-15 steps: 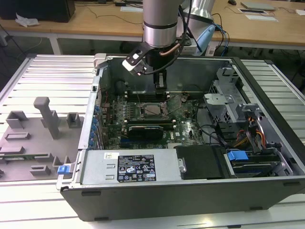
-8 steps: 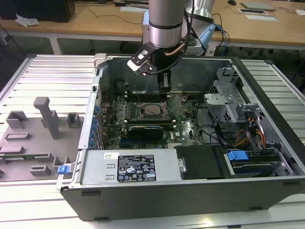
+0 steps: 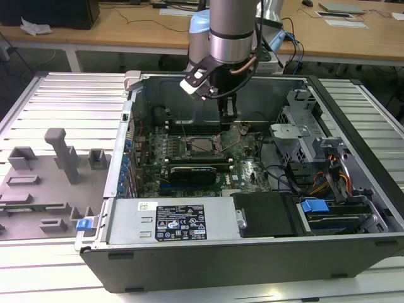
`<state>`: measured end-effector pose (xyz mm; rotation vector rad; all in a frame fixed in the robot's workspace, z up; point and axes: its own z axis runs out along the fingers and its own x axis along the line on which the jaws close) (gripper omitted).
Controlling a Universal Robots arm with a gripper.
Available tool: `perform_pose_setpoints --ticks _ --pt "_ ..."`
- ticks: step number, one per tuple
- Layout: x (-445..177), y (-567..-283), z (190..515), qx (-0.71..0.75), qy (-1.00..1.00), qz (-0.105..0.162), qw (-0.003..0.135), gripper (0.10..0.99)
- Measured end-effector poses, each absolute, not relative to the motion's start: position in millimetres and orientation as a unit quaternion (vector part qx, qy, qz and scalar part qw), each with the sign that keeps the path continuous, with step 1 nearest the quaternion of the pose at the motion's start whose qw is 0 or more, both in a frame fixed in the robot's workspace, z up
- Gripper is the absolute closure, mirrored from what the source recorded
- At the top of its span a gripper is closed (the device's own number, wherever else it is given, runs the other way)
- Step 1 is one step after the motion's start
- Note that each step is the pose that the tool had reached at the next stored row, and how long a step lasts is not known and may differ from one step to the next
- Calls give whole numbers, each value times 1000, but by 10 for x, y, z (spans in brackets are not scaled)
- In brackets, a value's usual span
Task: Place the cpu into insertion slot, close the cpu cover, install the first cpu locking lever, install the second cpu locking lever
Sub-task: 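Close the cpu cover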
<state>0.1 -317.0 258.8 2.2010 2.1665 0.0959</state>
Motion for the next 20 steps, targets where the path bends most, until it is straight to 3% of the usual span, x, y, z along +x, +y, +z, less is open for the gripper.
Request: perform_pose_setpoints --ticks 20 --pt "578 -3170 2503 712 701 26 21 980"
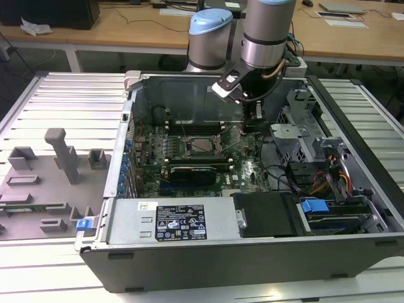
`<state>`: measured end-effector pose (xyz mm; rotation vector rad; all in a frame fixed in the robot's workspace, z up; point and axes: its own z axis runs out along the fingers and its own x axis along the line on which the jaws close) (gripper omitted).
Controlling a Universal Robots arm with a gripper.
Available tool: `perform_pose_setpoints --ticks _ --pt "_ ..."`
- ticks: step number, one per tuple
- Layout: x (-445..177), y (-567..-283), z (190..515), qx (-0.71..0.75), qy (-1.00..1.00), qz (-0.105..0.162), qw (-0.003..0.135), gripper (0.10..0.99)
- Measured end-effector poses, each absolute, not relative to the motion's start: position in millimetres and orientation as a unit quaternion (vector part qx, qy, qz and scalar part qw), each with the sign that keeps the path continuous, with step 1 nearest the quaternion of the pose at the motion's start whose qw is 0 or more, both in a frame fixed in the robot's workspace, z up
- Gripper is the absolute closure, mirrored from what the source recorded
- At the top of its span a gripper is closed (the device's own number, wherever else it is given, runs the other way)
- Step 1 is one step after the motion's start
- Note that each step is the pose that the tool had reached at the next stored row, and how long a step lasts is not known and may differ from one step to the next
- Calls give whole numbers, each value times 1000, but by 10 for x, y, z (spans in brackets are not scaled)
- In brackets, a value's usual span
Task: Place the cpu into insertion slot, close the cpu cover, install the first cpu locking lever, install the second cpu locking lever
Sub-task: 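Close the cpu cover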
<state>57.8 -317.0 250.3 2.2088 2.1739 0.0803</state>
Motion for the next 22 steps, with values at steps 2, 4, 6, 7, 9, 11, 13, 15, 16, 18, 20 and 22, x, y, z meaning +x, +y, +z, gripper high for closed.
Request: perform_pose_setpoints --ticks 2,4,6,7,9,11,13,15,16,18,20,22 --pt "581 -3170 2456 712 701 25 20 980" --pt "581 -3170 2451 712 701 25 20 980" --pt "581 -3170 2450 712 701 25 20 980" --pt "581 -3170 2450 712 701 25 20 980" --pt "583 -3170 2446 712 701 19 13 980" --pt "585 -3170 2445 713 701 5 0 980" --pt "592 -3170 2443 713 701 -11 -15 980" --pt "595 -3170 2441 712 701 -23 -28 980" --pt "596 -3170 2441 712 701 -26 -30 980" --pt "595 -3170 2441 712 701 -26 -30 980" --pt "579 -3169 2439 712 701 -26 -30 980" --pt "486 -3170 2440 712 701 -25 -29 980"
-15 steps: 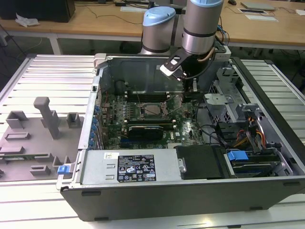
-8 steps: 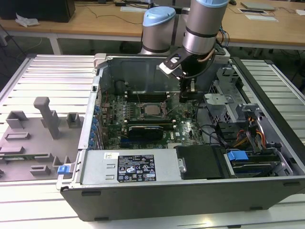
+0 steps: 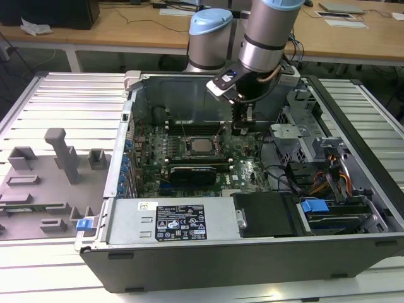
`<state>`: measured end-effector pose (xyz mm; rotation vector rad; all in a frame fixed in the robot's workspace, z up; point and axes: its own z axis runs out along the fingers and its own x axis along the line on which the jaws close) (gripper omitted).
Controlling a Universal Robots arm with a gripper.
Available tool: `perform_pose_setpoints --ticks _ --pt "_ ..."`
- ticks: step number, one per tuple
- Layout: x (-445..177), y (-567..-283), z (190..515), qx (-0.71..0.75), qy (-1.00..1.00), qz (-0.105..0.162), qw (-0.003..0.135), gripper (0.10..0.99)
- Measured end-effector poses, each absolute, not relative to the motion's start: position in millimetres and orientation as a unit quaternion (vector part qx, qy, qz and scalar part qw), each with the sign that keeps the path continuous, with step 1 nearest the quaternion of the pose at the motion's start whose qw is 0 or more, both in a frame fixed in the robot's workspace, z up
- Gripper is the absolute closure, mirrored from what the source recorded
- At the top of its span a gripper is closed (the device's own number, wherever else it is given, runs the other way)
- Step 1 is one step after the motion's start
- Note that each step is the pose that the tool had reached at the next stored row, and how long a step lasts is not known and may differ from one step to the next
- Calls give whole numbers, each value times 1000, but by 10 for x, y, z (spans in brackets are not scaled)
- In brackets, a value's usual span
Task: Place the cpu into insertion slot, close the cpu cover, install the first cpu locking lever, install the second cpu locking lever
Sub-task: 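Close the cpu cover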
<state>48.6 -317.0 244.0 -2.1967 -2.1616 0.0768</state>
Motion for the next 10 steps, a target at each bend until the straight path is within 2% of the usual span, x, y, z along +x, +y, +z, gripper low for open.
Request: perform_pose_setpoints --ticks 10 --pt "220 -3167 2440 -712 -701 22 26 980"
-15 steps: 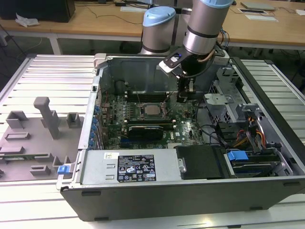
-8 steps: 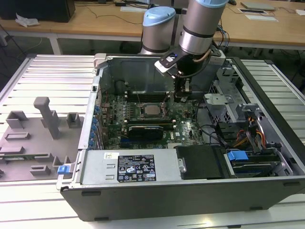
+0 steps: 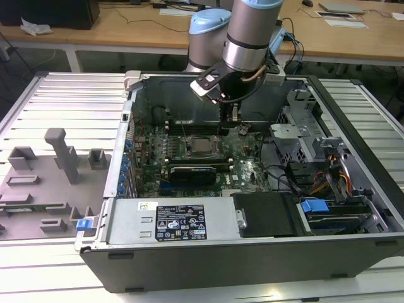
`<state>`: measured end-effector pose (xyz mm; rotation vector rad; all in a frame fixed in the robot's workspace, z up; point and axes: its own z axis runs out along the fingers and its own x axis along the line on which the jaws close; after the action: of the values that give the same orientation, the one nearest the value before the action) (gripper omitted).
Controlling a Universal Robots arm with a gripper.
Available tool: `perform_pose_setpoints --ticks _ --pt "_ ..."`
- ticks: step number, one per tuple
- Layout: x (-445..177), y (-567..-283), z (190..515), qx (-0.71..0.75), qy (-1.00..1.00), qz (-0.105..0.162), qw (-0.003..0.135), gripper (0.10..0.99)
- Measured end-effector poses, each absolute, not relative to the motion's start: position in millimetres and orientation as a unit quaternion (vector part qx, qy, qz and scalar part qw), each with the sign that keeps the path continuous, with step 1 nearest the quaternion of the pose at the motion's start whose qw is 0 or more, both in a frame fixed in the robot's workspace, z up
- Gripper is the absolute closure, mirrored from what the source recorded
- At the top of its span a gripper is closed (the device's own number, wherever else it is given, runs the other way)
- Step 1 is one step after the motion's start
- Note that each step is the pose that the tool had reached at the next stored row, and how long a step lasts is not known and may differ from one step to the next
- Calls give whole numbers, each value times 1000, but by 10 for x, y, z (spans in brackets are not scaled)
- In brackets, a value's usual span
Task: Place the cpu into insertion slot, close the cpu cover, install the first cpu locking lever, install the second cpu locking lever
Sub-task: 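Close the cpu cover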
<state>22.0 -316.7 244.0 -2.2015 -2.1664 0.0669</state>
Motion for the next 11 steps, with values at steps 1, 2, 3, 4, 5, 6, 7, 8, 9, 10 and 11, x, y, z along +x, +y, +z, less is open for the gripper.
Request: perform_pose_setpoints --ticks 1,2,3,4,5,6,7,8,9,10,11 --pt "219 -3167 2440 -712 -701 22 26 980" --pt "211 -3167 2440 -712 -701 21 25 980" --pt "198 -3167 2440 -713 -701 19 23 980" --pt "179 -3167 2438 -713 -701 16 20 980" --pt "156 -3167 2436 -713 -701 12 17 980" --pt "129 -3167 2433 -713 -701 9 14 980" --pt "100 -3167 2429 -713 -701 6 11 980" --pt "74 -3167 2425 -713 -701 4 9 980" --pt "31 -3167 2418 -713 -701 1 6 980" --pt "-20 -3168 2405 -713 -701 0 5 980" --pt "-63 -3172 2393 -713 -701 -1 4 980"
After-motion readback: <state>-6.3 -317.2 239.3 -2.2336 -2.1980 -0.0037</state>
